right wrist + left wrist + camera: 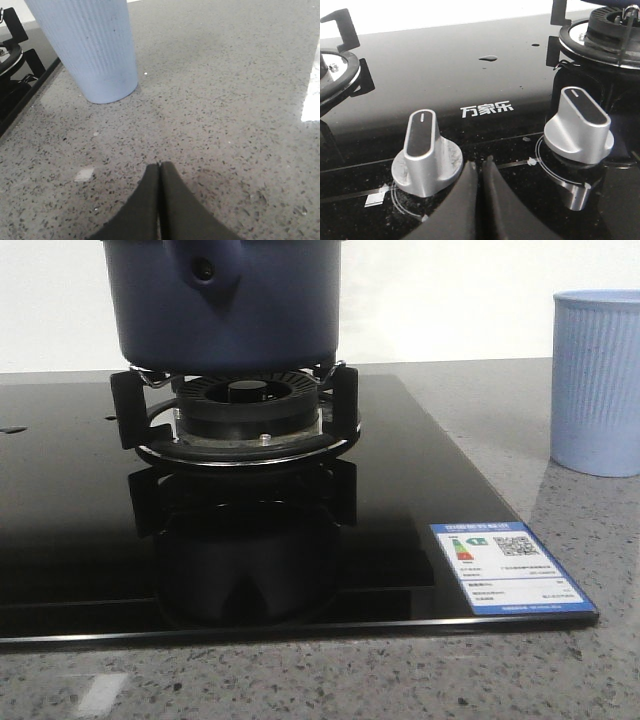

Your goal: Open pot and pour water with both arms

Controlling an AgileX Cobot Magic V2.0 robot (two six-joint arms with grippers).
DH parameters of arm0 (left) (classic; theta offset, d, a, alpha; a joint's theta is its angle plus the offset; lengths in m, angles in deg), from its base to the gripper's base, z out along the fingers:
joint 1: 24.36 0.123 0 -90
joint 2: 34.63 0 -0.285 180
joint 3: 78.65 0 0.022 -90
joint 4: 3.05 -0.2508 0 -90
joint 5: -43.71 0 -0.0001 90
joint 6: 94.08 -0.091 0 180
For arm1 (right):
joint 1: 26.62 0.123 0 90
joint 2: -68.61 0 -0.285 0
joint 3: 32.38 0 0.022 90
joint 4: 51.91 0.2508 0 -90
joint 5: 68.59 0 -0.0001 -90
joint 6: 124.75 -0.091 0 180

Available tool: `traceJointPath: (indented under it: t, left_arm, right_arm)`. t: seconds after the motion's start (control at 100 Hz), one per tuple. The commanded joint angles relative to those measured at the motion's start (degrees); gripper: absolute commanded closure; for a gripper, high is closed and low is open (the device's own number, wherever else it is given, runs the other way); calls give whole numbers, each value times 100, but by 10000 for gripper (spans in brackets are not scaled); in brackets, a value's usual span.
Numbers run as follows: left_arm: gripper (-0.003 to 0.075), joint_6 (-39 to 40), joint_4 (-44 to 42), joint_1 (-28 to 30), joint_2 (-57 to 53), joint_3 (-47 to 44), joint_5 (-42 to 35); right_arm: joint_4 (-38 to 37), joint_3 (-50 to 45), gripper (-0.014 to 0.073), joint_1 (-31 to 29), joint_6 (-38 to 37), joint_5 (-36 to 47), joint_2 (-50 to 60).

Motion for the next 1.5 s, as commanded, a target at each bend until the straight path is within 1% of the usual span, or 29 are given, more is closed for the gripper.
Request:
traceJointPath:
  t: [0.0,0.75,0.81,0.9,1.0,1.07,1.14,1.18,1.23,1.37,1.4,1.42,1.44,1.49]
  left_arm:
    - [739,61,11,9,-159,-231,-329]
    - [739,61,11,9,-159,-231,-329]
    - [739,61,11,9,-159,-231,-329]
    - [739,61,11,9,-159,-231,-329]
    - [739,61,-32,9,-159,-231,-342]
    - [739,61,68,9,-159,-231,-433]
    - [739,61,385,9,-159,-231,-717]
    - [739,61,750,9,-159,-231,-953]
    - [739,61,1303,9,-159,-231,-1434]
    - [739,61,3068,9,-159,-220,-2740]
    - [739,74,3597,9,-159,-207,-3018]
    - [740,114,3831,9,-159,-193,-3118]
    - [739,178,4326,9,-159,-171,-3237]
    - [739,265,5089,9,-159,-135,-3505]
  right_arm:
    - [5,-30,667,-50,49,115,127]
    - [5,-30,667,-50,49,115,127]
    - [-247,-30,667,-50,49,400,127]
    - [-305,-30,667,-50,49,817,127]
    - [-293,-30,667,-50,27,1367,127]
    - [-2,-30,667,-50,-72,2145,127]
    - [410,-30,667,-50,-80,2761,127]
    - [615,-30,667,-50,-80,3023,127]
    - [734,-30,666,-63,-80,3221,127]
    - [1313,75,666,-63,-80,3267,69]
    - [1362,136,666,-63,-80,3265,70]
    - [1372,180,666,-63,-80,3252,70]
    - [1372,212,666,-63,-80,3242,70]
    - [1372,352,666,-63,-80,3185,70]
